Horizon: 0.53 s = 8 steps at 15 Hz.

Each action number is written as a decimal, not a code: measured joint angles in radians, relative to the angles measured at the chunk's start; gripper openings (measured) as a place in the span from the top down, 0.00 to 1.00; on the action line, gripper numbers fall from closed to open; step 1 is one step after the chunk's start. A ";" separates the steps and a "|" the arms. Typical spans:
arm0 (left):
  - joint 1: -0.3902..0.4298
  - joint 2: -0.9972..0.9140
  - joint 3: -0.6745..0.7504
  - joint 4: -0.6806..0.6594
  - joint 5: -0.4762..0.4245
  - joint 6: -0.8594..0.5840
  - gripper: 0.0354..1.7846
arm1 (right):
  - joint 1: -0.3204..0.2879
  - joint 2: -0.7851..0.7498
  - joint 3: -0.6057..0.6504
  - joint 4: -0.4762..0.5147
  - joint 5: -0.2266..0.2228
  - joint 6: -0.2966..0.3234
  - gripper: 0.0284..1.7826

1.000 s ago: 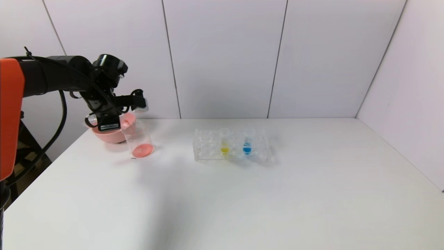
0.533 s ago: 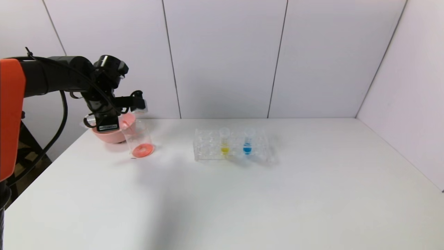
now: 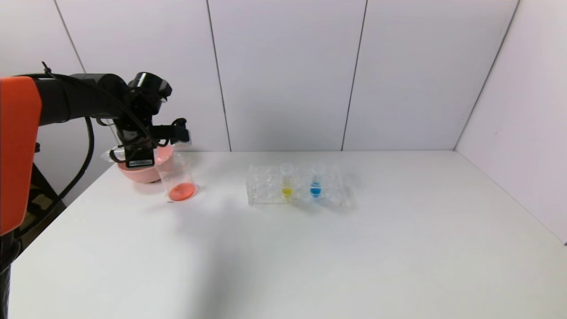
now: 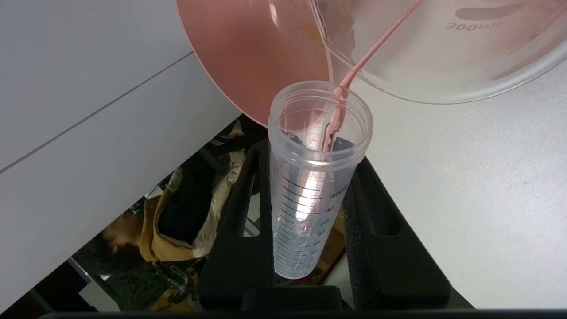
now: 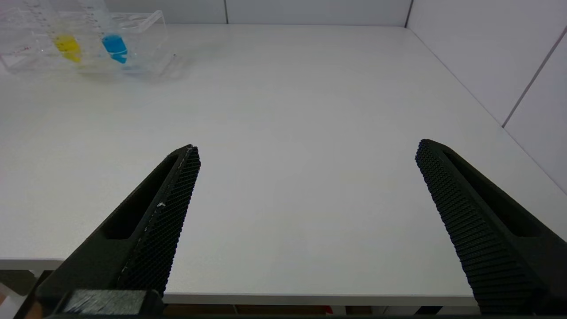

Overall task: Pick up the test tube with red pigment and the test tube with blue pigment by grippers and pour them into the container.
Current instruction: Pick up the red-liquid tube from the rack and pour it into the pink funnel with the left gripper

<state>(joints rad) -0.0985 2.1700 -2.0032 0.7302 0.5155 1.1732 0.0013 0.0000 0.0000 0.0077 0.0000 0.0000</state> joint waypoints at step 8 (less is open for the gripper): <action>-0.006 0.004 0.000 -0.001 0.008 0.000 0.76 | 0.000 0.000 0.000 0.000 0.000 0.000 0.00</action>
<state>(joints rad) -0.1043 2.1745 -2.0032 0.7294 0.5238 1.1732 0.0009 0.0000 0.0000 0.0077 0.0000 0.0000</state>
